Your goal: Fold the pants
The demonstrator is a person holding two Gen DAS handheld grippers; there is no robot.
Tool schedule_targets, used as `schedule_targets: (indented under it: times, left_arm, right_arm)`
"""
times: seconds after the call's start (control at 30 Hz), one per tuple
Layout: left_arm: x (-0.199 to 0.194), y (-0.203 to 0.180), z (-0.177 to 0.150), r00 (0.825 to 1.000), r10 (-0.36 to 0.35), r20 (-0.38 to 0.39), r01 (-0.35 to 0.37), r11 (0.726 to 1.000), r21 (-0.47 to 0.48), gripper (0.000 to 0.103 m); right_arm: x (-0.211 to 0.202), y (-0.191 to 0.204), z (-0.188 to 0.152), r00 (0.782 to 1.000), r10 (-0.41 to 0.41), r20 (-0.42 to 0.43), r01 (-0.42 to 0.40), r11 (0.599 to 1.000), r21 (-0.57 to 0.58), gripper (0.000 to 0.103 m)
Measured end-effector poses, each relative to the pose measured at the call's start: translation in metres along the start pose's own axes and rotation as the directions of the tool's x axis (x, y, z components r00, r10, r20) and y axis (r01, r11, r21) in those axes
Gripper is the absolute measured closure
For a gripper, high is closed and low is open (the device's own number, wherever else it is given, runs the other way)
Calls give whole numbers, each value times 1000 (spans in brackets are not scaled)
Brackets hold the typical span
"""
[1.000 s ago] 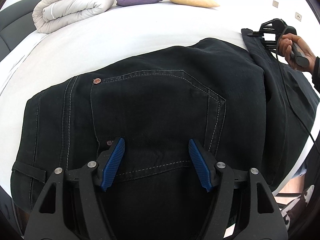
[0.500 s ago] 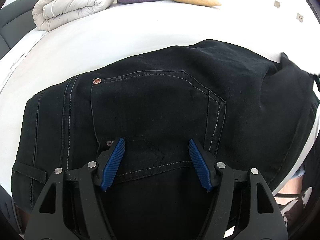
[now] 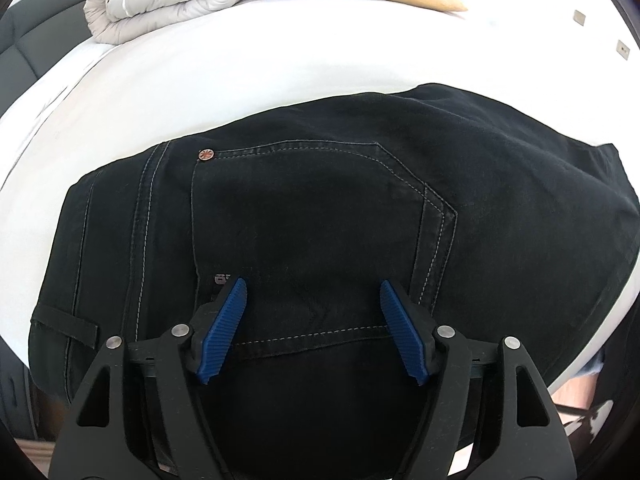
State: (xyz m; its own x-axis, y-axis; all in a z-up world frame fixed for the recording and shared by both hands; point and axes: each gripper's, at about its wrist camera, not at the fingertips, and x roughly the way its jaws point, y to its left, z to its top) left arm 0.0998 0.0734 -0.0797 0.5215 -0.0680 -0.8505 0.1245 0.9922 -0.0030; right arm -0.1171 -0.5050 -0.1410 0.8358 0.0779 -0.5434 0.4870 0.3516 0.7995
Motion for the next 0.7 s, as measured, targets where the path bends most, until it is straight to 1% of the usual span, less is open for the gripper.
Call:
schedule_targets:
  times: [0.2,0.37,0.43,0.47,0.53,0.57,0.6,0.63,0.67,0.7]
  left_arm:
    - [-2,-2,0,1000,6,6,-6,1000,-14,33]
    - [-2,-2,2,1000,3,18,-3,1000,-16,30]
    - [-1,4,-7,1000,-2,23,3,1000,-15,30]
    - [-1,5,-8,1000,-4,25,4,1000,-15,30]
    - [1,5,-11,1000,-6,29,6,1000,-16,30]
    - [0,6,-11,1000,-6,30,7,1000,-18,30]
    - [0,6,-12,999,-6,32,7,1000,-20,30]
    - [-1,7,-13,999,-5,34,6,1000,-21,29]
    - [-1,6,-13,999,-4,35,5,1000,-21,28]
    - [-1,6,-13,999,-3,37,4,1000,-22,28]
  right_arm:
    - [-1,-2,0,1000,21,-2,-21,999,37,100]
    - [5,-9,4,999,45,-27,-44,998,41,102]
    - [6,-6,9,997,55,-48,-52,997,51,101]
    - [5,-5,12,997,52,-53,-49,997,52,97]
    - [-15,3,22,998,-28,51,28,1000,3,86]
    - [-29,7,29,989,-96,116,97,995,-5,62]
    - [-39,7,33,981,-118,155,119,993,6,42]
    - [-51,11,39,973,-120,195,121,993,7,42]
    - [-56,21,43,974,-100,201,112,993,-47,42]
    - [-58,40,45,976,-95,196,123,983,-138,42]
